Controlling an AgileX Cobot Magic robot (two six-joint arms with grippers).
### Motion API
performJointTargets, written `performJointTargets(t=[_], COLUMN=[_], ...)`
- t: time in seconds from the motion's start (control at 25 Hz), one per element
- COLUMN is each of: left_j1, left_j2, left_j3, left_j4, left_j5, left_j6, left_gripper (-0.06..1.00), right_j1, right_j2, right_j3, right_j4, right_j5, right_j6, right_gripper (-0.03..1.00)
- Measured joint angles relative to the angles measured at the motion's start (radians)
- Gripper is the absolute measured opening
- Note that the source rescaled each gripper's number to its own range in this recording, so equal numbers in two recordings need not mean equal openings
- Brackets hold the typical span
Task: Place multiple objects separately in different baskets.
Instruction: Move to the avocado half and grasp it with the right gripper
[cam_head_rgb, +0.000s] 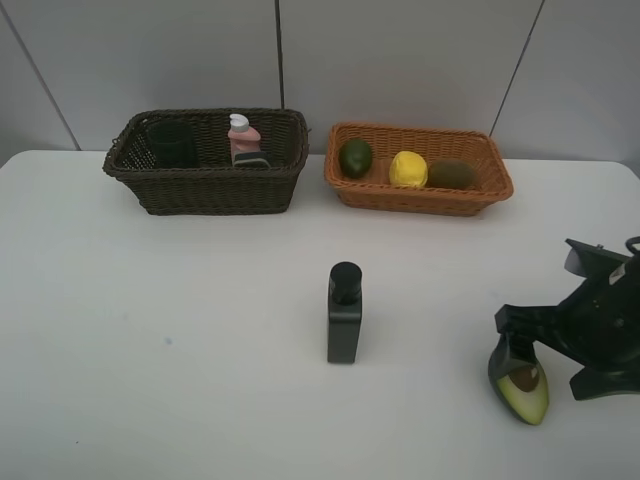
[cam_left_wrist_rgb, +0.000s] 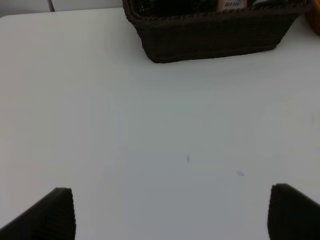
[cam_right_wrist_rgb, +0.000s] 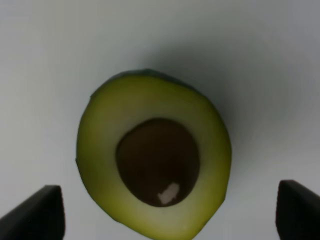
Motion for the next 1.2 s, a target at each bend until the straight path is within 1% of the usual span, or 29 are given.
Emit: performJointTargets(t=[0.56,0.68,0.84,1.12,1.16,1.2], left_j1=[0.0,0.0,0.0,0.0,0.0,0.0], left_j2=[0.0,0.0,0.0,0.0,0.0,0.0], left_j3=[0.0,0.0,0.0,0.0,0.0,0.0], left_j4=[0.0,0.0,0.0,0.0,0.0,0.0], left_j5=[0.0,0.0,0.0,0.0,0.0,0.0], left_j6=[0.0,0.0,0.0,0.0,0.0,0.0], left_gripper=[0.99,0.99,0.99,0.99,0.99,0.99], right_j1=[0.0,0.0,0.0,0.0,0.0,0.0], right_j2=[0.008,0.049,0.135,0.206,0.206,0.208], right_j3=[0.0,0.0,-0.001,-0.005,-0.006,-0.006], right_j4=[0.017,0.022,0.023,0.024,0.024,0.022], right_j5=[-0.04,-0.055,-0.109,-0.129,-0.129,-0.129], right_j6=[0.0,0.0,0.0,0.002,0.002,0.002], right_gripper=[1.0,1.0,1.0,1.0,0.98,0.93])
